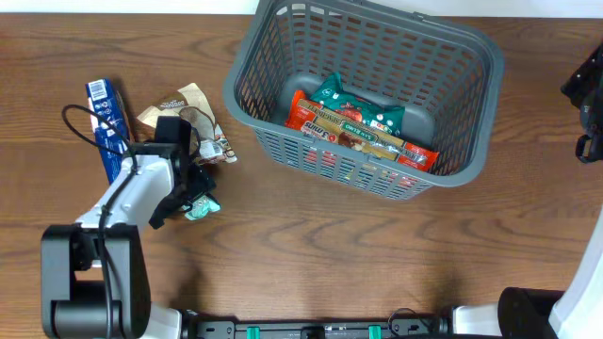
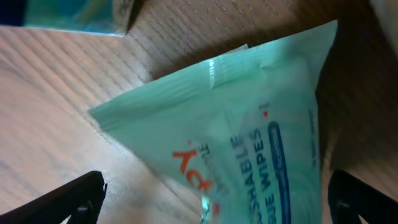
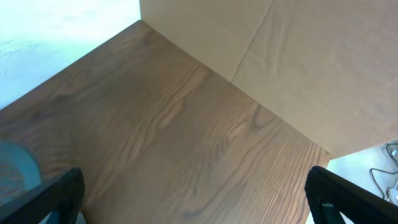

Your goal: Pack container

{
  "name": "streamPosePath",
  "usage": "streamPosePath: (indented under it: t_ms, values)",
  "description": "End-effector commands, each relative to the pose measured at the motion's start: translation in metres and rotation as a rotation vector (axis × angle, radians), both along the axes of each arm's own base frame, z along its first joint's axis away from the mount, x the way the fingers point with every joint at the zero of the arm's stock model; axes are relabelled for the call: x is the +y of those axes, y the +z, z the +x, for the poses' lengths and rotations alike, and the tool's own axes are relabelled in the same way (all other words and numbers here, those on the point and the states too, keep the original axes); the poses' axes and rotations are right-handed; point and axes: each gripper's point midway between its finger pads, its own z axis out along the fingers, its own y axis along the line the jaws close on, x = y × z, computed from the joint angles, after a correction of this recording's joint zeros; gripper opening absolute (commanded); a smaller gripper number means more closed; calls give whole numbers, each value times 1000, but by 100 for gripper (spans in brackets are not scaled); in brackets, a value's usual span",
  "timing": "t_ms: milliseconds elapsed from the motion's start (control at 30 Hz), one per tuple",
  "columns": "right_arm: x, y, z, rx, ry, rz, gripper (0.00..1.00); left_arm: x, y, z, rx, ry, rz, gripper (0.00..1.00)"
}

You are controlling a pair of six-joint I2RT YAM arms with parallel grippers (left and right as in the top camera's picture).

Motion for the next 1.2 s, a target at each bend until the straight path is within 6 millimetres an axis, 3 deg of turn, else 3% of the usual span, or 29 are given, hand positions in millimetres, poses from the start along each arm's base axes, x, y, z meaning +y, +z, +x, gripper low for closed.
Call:
streamPosePath:
  t_ms: [0, 200, 500, 667, 933, 1067, 1167]
  values:
    - [-4, 1, -2, -8, -29, -6, 99, 4, -5, -2, 15, 17, 19, 91]
    - [-4, 1, -2, -8, -29, -6, 99, 4, -7, 1, 7, 17, 19, 6]
    - [-4, 1, -2, -8, -29, -6, 99, 2, -2, 6, -17, -12, 7, 6]
    - [-4, 1, -2, -8, -28, -5, 99, -1, 28, 13, -83, -37, -10, 6]
    - [-4, 1, -2, -8, -29, -6, 99, -2, 114, 21, -250, -69, -11, 6]
    - [-4, 1, -2, -8, -29, -6, 99, -23, 174, 35, -407, -258, -86, 6]
    - [-4, 1, -2, -8, -29, -5, 99, -42, 230, 46, -562, -375, -141, 6]
